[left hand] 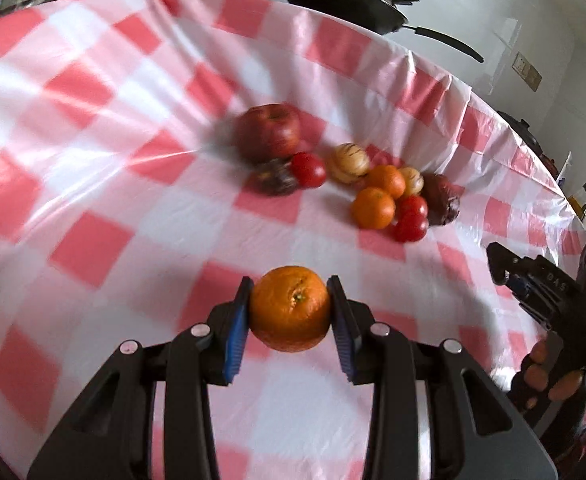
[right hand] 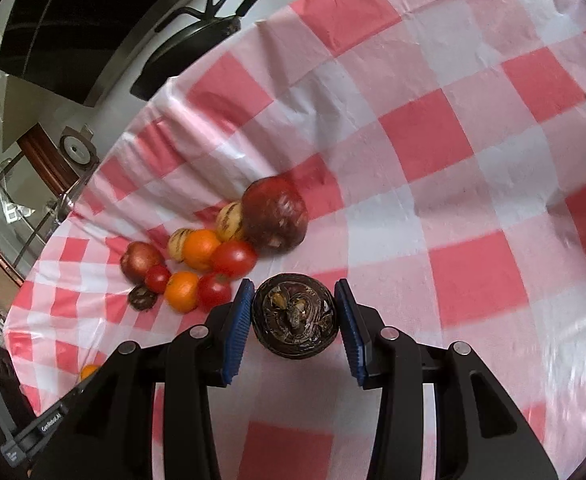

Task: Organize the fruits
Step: 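Carry the dark fruit and the mandarin toward the white bin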

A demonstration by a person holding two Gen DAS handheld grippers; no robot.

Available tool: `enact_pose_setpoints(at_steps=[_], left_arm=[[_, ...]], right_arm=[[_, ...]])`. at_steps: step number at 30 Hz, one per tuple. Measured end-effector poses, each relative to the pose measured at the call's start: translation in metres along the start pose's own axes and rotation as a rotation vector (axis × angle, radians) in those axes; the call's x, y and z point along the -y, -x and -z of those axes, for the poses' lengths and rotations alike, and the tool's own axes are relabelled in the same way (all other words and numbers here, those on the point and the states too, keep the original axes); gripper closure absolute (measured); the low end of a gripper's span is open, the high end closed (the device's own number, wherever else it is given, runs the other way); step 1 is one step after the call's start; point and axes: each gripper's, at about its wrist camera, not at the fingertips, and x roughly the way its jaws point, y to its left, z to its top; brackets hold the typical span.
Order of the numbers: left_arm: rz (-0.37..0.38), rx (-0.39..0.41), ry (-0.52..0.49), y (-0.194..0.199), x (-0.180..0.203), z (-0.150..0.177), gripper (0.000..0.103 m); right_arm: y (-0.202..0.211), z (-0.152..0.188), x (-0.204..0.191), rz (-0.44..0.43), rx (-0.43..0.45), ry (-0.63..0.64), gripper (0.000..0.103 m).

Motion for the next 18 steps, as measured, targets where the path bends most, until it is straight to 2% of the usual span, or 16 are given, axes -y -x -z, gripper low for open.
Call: enact_pose_setpoints(at_steps=[8, 13, 18], left_arm=[[0.006, 0.028, -0.006, 0.046, -0.019, 0.032, 0.065], [0.028, 0.029, 0.018, 0.075, -0.033, 0.056, 0.065], [0.002, 0.029, -0.002, 0.099, -0.046, 0.076, 0.065]], right_arm=[[0.049, 0.076, -0.062, -0.089, -0.039, 0.095, 0.062], [0.079, 0.123, -0.099, -0.114, -0.043, 0.178, 0.062], [0.094, 0.148, -0.115, -0.151, -0.065, 0.197, 0.062]])
